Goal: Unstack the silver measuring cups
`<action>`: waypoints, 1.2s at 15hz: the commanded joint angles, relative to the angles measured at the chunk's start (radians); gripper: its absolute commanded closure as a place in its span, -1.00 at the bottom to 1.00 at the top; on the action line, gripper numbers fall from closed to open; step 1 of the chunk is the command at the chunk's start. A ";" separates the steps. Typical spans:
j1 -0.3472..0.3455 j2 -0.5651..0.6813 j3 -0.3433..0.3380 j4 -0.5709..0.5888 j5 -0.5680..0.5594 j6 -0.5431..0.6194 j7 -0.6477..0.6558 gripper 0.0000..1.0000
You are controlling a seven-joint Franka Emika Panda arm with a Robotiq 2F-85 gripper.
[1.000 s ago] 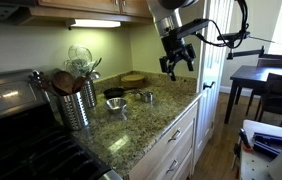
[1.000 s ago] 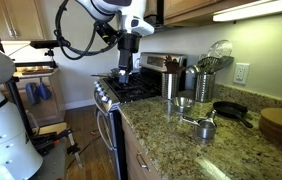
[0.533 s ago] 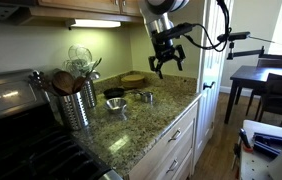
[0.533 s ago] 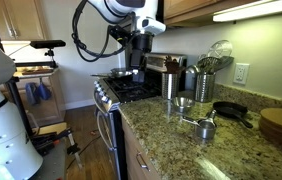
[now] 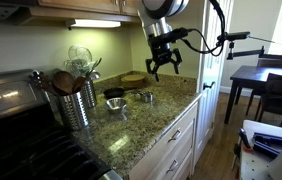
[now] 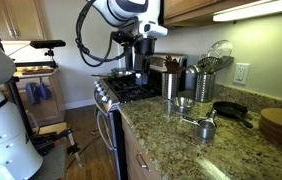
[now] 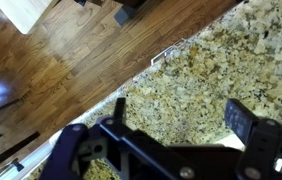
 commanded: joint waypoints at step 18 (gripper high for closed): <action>0.020 0.443 -0.155 0.255 0.041 0.325 0.138 -1.00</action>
